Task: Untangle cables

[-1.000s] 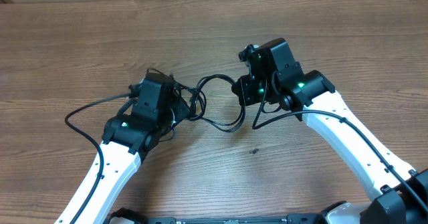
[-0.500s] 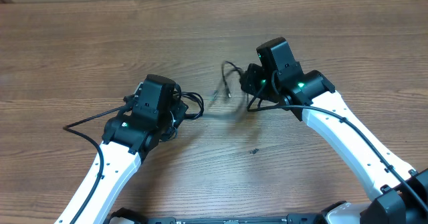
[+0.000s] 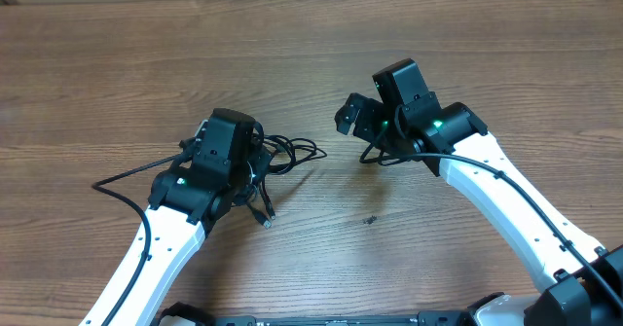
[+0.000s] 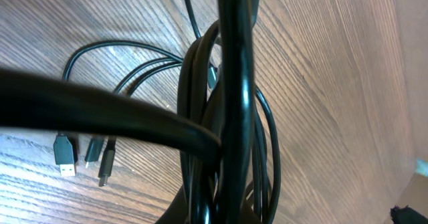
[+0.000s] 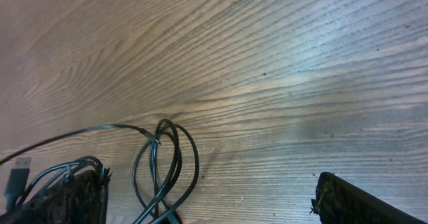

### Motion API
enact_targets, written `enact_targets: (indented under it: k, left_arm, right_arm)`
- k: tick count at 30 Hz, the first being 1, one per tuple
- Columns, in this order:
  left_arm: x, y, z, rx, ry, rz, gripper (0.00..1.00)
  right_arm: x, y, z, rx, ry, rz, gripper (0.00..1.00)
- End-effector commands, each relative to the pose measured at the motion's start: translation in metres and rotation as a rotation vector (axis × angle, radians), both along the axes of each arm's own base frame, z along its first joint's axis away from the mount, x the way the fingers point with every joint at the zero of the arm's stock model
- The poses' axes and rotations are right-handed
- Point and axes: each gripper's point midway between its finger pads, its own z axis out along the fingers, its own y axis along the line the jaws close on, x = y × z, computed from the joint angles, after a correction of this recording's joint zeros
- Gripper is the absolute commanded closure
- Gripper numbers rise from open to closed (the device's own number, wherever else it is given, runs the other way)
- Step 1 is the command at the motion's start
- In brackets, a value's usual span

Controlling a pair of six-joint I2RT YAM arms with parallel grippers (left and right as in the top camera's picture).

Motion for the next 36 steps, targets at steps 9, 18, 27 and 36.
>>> enact_targets:
  k: [9, 18, 27, 36]
  left_arm:
    - [0.014, -0.057, 0.044, 0.100, -0.375, -0.716, 0.96]
    - [0.012, -0.067, 0.051, 0.103, -0.440, -0.816, 0.96]
    - [0.014, -0.094, 0.084, -0.032, -0.592, -0.889, 0.96]
    - [0.012, -0.097, 0.086, -0.055, -0.595, -0.898, 0.96]
  right_arm:
    - [-0.001, 0.006, 0.015, -0.009, -0.065, 0.129, 0.00]
    - [-0.021, 0.059, 0.043, 0.205, -0.161, 0.509, 0.00]
    - [-0.028, 0.063, 0.045, 0.238, -0.144, 0.538, 0.09]
    - [-0.028, 0.063, 0.045, 0.238, -0.144, 0.537, 0.96]
